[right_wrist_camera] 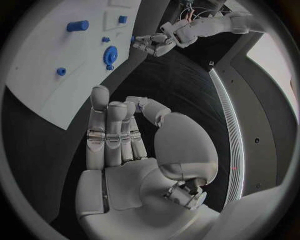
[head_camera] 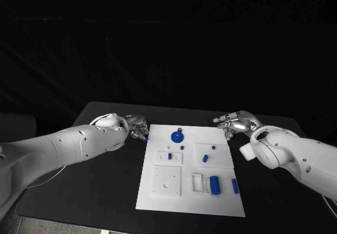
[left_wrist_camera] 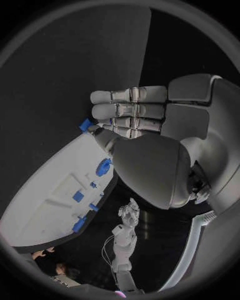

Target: Assemble the parts on the task board

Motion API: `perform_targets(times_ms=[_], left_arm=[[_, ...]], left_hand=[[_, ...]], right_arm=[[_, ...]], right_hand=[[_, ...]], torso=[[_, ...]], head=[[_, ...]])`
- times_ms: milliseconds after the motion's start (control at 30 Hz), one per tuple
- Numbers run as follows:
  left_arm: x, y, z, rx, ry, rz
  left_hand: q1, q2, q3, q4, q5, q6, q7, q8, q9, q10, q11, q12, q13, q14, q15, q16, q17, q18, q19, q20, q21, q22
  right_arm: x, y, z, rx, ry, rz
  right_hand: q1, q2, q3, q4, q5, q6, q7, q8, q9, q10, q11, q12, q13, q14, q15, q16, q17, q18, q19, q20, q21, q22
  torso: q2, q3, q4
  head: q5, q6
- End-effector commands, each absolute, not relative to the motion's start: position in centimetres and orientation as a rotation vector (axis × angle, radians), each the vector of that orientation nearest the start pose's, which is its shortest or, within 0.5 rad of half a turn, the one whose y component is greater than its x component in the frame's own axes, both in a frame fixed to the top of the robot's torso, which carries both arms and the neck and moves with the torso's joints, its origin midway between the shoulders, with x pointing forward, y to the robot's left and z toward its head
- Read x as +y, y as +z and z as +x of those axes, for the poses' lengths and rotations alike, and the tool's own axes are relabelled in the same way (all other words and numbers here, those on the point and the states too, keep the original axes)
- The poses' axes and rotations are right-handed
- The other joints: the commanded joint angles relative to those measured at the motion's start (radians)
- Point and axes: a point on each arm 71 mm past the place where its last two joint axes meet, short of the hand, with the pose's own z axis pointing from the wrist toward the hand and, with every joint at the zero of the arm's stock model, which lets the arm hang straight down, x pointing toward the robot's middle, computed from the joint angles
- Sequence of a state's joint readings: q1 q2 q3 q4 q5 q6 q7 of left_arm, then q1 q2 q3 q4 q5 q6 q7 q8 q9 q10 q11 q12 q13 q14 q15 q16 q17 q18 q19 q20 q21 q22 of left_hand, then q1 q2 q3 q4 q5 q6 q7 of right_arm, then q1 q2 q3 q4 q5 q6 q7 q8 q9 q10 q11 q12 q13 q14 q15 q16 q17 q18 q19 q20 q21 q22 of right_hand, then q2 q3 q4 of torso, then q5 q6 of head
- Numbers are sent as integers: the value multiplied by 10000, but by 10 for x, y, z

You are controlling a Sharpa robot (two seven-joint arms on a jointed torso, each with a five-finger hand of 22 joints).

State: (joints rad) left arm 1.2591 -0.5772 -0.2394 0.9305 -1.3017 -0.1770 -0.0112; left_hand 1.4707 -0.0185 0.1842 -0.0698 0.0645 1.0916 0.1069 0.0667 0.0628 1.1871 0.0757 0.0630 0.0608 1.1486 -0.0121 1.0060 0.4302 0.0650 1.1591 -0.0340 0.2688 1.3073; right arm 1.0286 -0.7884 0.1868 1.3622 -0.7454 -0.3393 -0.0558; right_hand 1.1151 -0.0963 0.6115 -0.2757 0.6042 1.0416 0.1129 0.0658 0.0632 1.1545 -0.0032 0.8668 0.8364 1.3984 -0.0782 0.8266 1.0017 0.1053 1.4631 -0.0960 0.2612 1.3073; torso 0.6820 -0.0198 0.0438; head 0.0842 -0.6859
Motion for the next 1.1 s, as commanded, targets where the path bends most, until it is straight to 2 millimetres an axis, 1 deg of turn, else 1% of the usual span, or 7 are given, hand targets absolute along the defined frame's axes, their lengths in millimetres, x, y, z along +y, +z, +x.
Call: perform_targets(times_ms=[33,233,400,733,833,967,1100], left_arm=[[250,-252,566,19316,-3564,893],[252,-256,566,19549,-3333,817],[253,-259,565,19751,-3240,818],[250,-266,563,19851,-3479,717],[249,-267,563,19815,-3568,661],[249,-267,564,19758,-3632,530],[250,-267,565,19754,-3619,420]], left_hand=[[-99,-54,-29,94,-60,-57,116,-47,-9,-203,70,-47,-19,-12,104,27,-33,152,-41,97,8,209],[-82,-91,-22,150,-65,-116,170,-45,-8,-352,141,-48,-20,0,165,6,-82,244,-3,174,-40,213],[-75,-61,-10,177,-64,-43,148,-41,-7,-268,123,-47,-20,39,165,29,-90,279,39,189,-39,219],[-149,138,24,382,-74,-15,121,-45,-8,-241,98,-49,-21,82,158,82,-95,279,89,192,-64,212],[-161,202,33,504,-77,-32,121,-47,-8,-242,95,-49,-21,97,159,104,-98,277,114,193,-88,209],[-106,190,33,704,-80,-105,132,-44,-7,-204,89,-47,-19,108,160,123,-114,274,163,193,-143,210],[-109,78,-21,782,-94,-369,105,-55,-11,-75,44,-45,-18,138,135,167,-104,262,195,179,-160,209]], right_arm=[[-235,-211,513,16940,9719,7404],[-235,-211,513,16943,9720,7405],[-235,-211,513,16943,9723,7405],[-234,-211,513,16944,9754,7394],[-233,-211,513,16946,9760,7391],[-233,-211,512,16955,9772,7387],[-232,-210,512,16967,9782,7383]], right_hand=[[27,-40,-41,-7,67,-36,48,-41,-12,-59,-19,-27,-7,-64,27,-49,5,185,-21,15,-42,171],[26,-34,-47,-3,47,-32,48,-41,-12,-60,-21,-24,-2,-65,27,-44,9,182,-16,15,-55,173],[26,-34,-47,-3,47,-32,48,-41,-12,-60,-21,-24,-2,-65,27,-44,9,182,-16,15,-55,173],[41,-15,-12,-7,1,-17,45,-42,-12,-60,-22,-20,3,-64,26,-39,13,183,-14,13,-61,177],[41,-12,3,-7,-27,-16,48,-42,-12,-60,-20,-18,4,-62,25,-35,15,183,-12,12,-60,179],[38,-13,12,-6,-37,-16,46,-42,-12,-62,-20,-20,4,-63,27,-34,16,183,-13,13,-61,179],[34,-16,16,-4,-33,-12,47,-42,-12,-63,-20,-19,5,-64,27,-36,15,183,-12,13,-61,180]], torso=[[-5,4,-4],[1,3,1],[1,6,-1],[-4,4,-3],[-4,13,-3],[-3,22,-1],[-2,18,-5]], head=[[4,-11],[-7,-20],[-3,-42],[0,-47],[3,-63],[-9,-62],[-18,-66]])
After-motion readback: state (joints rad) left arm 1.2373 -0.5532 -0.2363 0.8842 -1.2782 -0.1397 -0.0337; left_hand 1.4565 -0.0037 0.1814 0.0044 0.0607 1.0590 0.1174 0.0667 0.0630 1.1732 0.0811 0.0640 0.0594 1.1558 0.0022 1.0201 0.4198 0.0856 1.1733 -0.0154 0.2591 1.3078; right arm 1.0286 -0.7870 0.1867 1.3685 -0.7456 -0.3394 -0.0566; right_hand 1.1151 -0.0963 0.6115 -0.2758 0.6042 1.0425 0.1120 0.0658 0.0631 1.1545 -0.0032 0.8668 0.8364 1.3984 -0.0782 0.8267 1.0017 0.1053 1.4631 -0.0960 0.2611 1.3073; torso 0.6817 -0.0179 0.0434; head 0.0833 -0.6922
